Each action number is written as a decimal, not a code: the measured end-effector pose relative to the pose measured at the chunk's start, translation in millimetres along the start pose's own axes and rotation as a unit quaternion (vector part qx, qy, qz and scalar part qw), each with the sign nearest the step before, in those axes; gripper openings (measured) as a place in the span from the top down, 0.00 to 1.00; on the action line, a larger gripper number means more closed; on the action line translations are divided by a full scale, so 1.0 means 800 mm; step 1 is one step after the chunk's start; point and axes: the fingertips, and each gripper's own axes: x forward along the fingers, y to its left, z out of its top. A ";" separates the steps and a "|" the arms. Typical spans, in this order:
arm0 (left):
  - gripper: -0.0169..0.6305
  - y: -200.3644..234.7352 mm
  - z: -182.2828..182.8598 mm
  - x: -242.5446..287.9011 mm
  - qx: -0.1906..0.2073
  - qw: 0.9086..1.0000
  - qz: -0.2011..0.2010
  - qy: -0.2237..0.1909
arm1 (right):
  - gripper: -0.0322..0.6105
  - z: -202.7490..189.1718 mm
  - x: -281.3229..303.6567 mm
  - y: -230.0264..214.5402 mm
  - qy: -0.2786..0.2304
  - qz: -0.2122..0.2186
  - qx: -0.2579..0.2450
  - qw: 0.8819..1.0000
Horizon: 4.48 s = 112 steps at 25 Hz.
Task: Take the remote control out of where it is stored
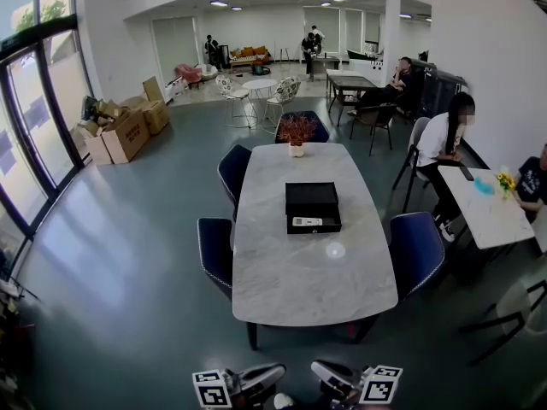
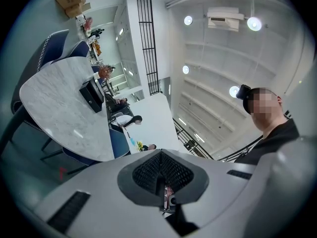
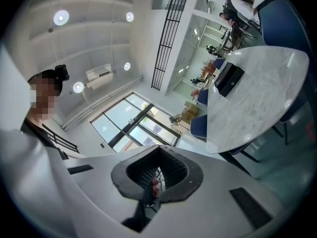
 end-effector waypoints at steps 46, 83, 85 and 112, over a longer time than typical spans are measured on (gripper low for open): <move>0.96 0.041 0.074 -0.008 0.021 0.997 0.044 -0.059 | 0.94 0.065 0.080 -0.034 0.039 0.029 0.007 0.999; 0.96 0.163 0.203 0.136 0.009 0.984 0.117 -0.134 | 0.94 0.349 0.159 -0.222 0.090 -0.003 -0.064 0.994; 0.96 0.167 0.206 0.137 0.008 0.983 0.122 -0.139 | 0.94 0.361 0.163 -0.230 0.096 -0.006 -0.075 0.992; 0.96 0.190 0.200 0.124 0.021 0.949 0.238 -0.206 | 0.94 0.493 0.311 -0.536 0.438 -0.174 -0.344 0.812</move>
